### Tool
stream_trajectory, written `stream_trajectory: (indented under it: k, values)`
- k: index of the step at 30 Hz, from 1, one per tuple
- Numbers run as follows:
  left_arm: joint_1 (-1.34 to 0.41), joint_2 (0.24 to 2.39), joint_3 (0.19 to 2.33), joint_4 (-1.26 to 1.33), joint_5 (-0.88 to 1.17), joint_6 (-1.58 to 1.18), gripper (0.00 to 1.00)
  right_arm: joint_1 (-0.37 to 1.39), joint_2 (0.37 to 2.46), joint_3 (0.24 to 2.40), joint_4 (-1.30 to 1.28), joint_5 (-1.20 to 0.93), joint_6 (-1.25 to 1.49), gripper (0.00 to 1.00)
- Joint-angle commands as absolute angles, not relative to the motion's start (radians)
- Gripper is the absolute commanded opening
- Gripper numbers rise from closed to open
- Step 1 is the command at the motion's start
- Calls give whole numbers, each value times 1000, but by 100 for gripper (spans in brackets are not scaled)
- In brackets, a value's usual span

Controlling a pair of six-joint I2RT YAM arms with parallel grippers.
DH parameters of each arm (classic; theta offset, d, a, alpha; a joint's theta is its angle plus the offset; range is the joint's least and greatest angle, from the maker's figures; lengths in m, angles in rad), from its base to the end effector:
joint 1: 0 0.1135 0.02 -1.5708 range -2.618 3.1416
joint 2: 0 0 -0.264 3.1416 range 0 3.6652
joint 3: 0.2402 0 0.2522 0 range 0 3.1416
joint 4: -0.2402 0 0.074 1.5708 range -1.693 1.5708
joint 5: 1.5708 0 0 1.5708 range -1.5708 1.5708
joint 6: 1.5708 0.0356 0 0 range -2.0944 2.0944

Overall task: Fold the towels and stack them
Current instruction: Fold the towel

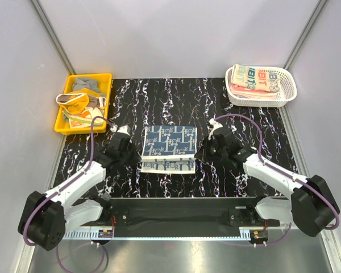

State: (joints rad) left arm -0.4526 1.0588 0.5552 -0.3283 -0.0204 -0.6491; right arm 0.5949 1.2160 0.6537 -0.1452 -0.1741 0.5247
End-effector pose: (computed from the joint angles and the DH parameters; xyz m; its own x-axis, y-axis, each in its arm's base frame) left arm 0.1873 -0.0903 0.1970 -0.7864 -0.2896 -0.5456 -0.0634 0.9165 -0.3951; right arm 0.2039 0.1454 0.2103 -0.7970 0.0564 -0.6014 -0.3024 0.8246 0.4782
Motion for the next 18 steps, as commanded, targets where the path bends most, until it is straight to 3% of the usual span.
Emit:
stream_trajectory:
  k: [1, 10, 14, 18]
  values:
    - [-456, 1045, 584, -333, -72, -652, 0, 617, 1193, 683, -164, -167, 529, 6]
    - [-454, 1069, 517, -285, -54, -681, 4, 676, 1298, 592, -19, -207, 583, 7]
    - [-454, 1058, 489, -273, -41, -686, 13, 680, 1322, 563, -11, -210, 586, 16]
    - [-454, 1014, 511, -331, -49, -669, 26, 681, 1261, 561, -46, -173, 581, 34]
